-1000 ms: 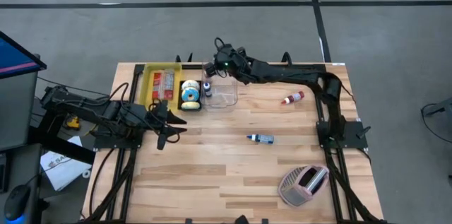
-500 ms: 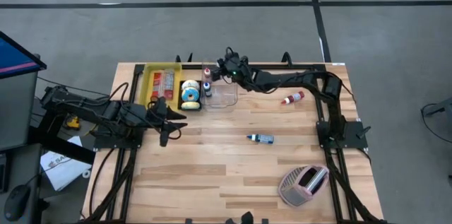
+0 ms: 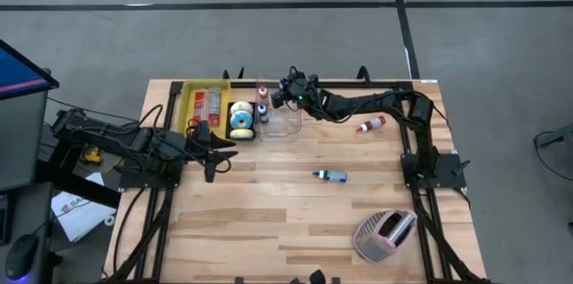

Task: Pick & Place Food Item
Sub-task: Put the bottom blue food coloring bottle into the transparent bin

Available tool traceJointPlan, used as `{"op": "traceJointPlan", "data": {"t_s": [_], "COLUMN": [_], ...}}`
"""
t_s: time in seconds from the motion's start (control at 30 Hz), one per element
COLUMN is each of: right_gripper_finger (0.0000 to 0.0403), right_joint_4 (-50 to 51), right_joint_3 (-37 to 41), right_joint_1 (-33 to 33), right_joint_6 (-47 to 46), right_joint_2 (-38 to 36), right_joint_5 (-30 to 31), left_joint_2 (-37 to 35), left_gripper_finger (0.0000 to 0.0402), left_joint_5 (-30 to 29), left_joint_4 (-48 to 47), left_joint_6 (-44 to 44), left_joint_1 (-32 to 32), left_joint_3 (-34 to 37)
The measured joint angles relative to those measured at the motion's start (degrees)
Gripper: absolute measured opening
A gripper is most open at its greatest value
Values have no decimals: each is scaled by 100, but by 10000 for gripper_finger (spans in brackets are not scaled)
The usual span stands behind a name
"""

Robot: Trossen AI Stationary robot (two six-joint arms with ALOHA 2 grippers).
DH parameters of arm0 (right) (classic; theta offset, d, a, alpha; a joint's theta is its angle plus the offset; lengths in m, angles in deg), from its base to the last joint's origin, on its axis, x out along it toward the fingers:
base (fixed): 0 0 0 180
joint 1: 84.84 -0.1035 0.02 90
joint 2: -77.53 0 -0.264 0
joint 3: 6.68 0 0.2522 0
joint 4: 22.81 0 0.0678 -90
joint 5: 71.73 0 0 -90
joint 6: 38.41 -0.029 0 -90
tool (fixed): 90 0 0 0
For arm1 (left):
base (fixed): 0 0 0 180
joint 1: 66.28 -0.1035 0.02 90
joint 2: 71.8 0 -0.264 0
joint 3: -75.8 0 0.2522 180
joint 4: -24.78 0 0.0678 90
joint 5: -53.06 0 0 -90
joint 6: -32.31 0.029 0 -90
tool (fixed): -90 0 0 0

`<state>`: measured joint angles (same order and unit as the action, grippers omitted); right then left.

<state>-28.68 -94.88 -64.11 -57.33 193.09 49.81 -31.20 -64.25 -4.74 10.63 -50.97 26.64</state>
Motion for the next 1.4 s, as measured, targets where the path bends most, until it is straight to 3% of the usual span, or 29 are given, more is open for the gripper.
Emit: {"op": "traceJointPlan", "data": {"t_s": [0.1,0.47,0.93,1.2,1.4], "right_gripper_finger": [21,21,23,118,146], "right_joint_4": [184,-922,-961,-1449,-1686], "right_joint_3": [16,915,977,945,968], "right_joint_1": [-2,-4,-7,-48,-242], "right_joint_6": [7,-200,265,141,358], "right_joint_2": [0,11,9,373,349], "right_joint_5": [157,364,428,281,390], "left_joint_2": [0,1,1,1,2], "left_gripper_finger": [131,131,131,131,131], "left_joint_5": [-22,-64,-56,-51,-35], "left_joint_4": [26,46,55,92,160], "left_joint_6": [-40,-300,-459,-477,-576], "left_joint_1": [0,0,0,0,3], "left_joint_3": [0,0,0,0,0]}}
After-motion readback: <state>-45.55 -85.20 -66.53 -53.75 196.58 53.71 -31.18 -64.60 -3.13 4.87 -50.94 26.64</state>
